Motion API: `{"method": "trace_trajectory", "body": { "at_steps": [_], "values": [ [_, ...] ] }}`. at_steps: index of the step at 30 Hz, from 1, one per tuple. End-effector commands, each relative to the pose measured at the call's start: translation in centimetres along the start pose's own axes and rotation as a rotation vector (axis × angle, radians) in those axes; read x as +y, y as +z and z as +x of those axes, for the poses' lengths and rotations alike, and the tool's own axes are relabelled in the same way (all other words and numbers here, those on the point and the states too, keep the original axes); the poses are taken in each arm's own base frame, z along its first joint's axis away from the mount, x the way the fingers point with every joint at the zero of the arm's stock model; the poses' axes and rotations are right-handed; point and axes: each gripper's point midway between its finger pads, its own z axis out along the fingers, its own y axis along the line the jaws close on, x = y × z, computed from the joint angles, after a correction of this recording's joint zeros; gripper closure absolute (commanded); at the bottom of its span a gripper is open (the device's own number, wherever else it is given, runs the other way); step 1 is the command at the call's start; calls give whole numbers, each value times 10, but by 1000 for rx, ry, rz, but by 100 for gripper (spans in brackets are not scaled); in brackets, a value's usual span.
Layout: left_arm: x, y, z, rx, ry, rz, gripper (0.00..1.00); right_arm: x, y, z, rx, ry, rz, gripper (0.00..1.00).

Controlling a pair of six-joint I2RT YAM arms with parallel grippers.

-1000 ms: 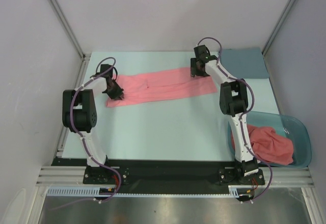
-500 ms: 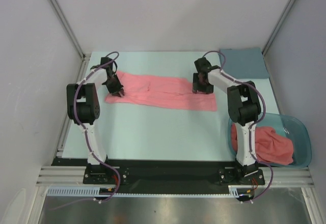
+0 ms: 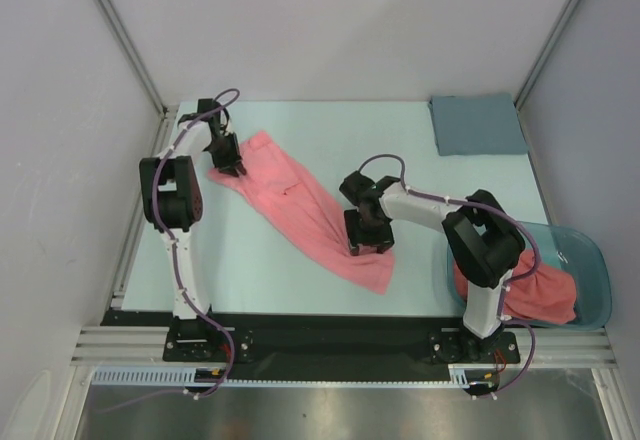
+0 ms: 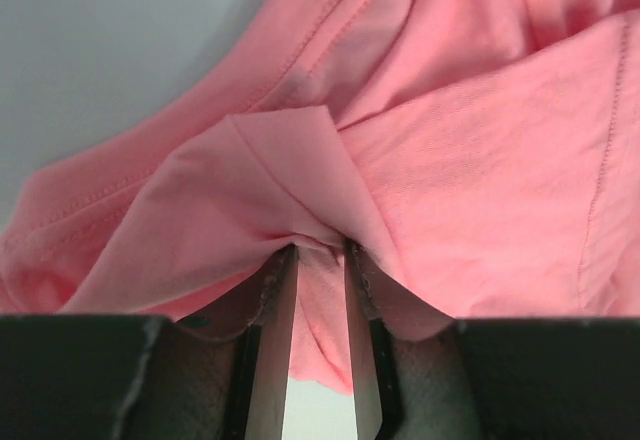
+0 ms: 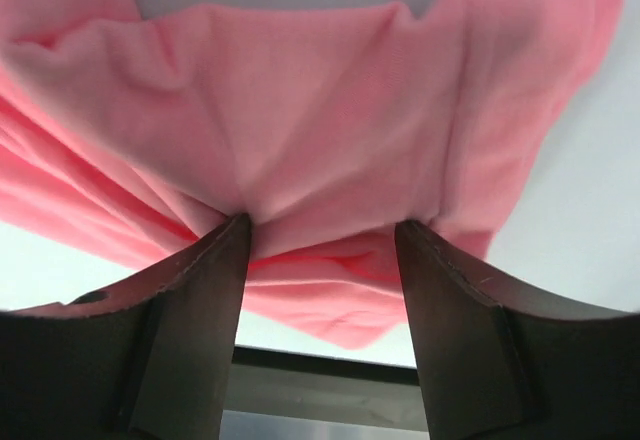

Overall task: Fold and stack the t-shirts
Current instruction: Fold the tshirt

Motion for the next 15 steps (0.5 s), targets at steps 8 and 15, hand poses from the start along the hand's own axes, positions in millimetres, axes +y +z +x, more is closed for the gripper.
{"method": "trace_trajectory", "body": {
  "at_steps": [8, 15],
  "values": [
    [-15, -100, -16, -232, 33, -11, 56, -17, -61, -7, -67, -42, -49, 34],
    [-68, -98, 22, -222, -52, 82, 61, -34, -71, -40, -128, -125, -21, 37]
  ]
}}
